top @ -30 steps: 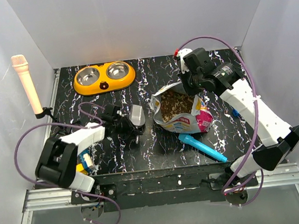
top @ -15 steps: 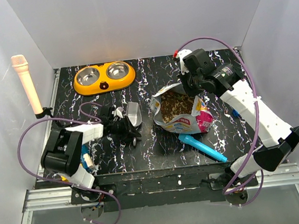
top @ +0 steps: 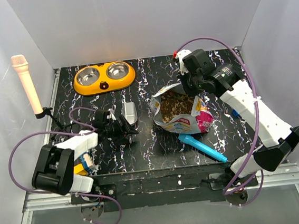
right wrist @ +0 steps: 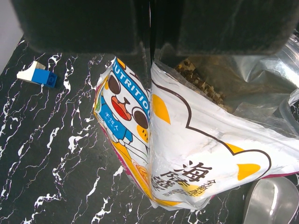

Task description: Serve the pet food

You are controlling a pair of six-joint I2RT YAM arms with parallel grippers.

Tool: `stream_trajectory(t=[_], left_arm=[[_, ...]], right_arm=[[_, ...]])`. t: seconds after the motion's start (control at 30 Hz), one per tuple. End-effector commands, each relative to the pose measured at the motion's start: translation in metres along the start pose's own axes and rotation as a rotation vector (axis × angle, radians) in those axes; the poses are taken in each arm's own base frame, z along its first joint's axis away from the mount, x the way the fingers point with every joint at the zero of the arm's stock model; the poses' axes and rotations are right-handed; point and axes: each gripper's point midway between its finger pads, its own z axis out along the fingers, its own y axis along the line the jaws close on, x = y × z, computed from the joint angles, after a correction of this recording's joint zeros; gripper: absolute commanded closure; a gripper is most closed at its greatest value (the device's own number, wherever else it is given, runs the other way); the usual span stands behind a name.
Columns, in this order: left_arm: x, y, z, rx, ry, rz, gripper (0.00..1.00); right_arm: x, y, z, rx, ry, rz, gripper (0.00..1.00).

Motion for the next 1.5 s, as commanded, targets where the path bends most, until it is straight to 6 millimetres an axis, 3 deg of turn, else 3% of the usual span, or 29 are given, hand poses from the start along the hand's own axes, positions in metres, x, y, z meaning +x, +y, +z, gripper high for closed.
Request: stream_trajectory(t=[0.0,0.17,0.43,0.87,1.47], left_arm=[[-0.009,-0.005,-0.011,0.037,-0.127,-0.107,0.28],[-0.013,-0.009,-0.014,0.147,-0.226,-0.204,0.29],[-0.023,0.004,-0.013,0.202,-0.357,-0.341,0.32],[-0.020,0.008,0.007,0.239,-0.313,-0.379,0.32],[-0.002,0.012,0.023,0.241,-0.192,-0.399,0.53]], right_arm=[[-0.037,-0.009,-0.040,0.014,-0.198,0.030,0.99],[-0.036,-0.006,-0.039,0.006,-0.194,0.028,0.99],[-0.036,-0.004,-0.040,-0.004,-0.195,0.026,0.99],[-0.036,-0.005,-0.043,0.003,-0.202,0.019,0.99],[-0.040,-0.005,-0.043,0.007,-0.209,0.017,0.99]])
